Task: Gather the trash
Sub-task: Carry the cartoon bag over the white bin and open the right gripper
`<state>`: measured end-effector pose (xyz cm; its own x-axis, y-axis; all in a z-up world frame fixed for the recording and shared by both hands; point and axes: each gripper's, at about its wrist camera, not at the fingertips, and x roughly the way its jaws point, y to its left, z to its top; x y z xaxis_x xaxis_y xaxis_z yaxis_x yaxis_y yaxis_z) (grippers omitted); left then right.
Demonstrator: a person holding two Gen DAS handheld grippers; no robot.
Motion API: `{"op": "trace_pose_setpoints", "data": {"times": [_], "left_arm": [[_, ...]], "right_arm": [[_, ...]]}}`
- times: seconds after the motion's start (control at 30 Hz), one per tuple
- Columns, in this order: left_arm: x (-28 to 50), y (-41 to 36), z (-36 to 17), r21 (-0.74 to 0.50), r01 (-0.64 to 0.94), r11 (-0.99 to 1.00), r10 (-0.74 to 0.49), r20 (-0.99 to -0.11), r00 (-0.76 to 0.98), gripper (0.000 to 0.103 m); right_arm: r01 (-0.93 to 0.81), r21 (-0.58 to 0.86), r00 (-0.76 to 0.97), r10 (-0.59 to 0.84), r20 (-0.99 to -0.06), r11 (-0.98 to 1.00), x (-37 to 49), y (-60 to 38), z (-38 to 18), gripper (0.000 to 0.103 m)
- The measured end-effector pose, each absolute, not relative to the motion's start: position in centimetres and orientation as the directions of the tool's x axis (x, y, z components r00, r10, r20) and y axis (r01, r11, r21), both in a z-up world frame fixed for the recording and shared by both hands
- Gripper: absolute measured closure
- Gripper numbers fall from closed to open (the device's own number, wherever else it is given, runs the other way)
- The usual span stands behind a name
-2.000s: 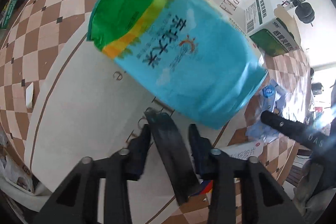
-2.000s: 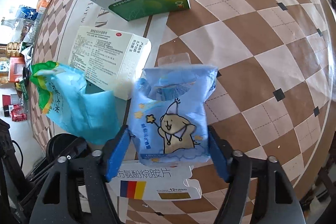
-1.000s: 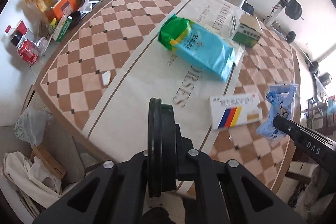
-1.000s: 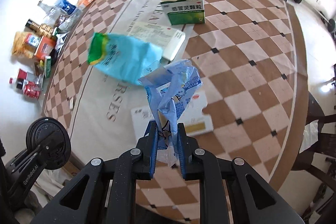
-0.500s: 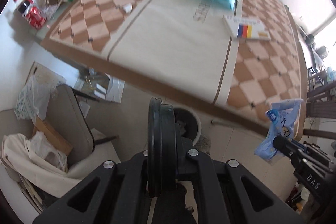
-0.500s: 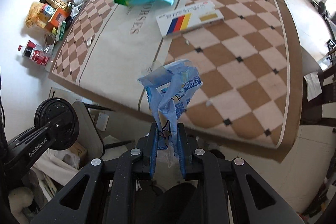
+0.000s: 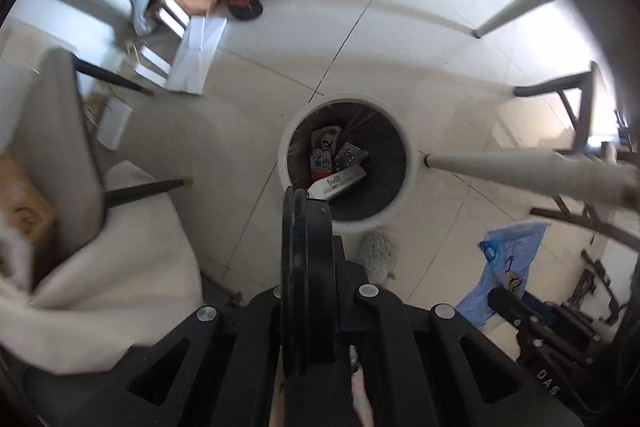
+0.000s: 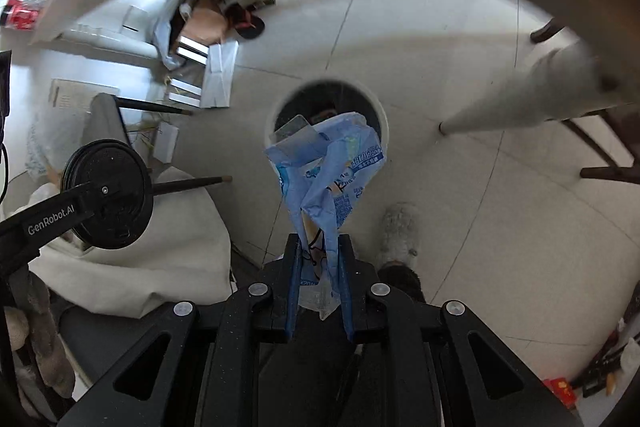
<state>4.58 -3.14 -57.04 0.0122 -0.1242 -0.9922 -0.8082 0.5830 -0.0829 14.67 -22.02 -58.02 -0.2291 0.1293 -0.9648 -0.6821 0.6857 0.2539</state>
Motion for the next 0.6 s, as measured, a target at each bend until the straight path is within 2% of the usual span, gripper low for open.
{"op": "trace_pose_setpoints", "data": {"times": [0.3,0.43,0.6], "left_arm": [[6.7,-0.6,-72.7,-0.188,-0.811,0.554,-0.279,-0.96,0.032,0.101],[7.5,-0.7,-75.6,-0.224,-0.793,0.566,-0.319,-0.947,0.04,0.101],[8.3,-1.0,-76.7,-0.238,-0.77,0.592,-0.33,-0.943,0.038,0.101]], "right_arm": [[-0.671,0.235,-0.249,0.085,-0.965,0.703,18.5,-17.9,-75.8,0.085],[-0.668,0.238,-0.274,0.065,-0.959,0.705,19.5,-16.7,-80.3,0.085],[-0.687,0.238,-0.285,0.047,-0.957,0.686,19.8,-15.7,-83.3,0.083]]}}
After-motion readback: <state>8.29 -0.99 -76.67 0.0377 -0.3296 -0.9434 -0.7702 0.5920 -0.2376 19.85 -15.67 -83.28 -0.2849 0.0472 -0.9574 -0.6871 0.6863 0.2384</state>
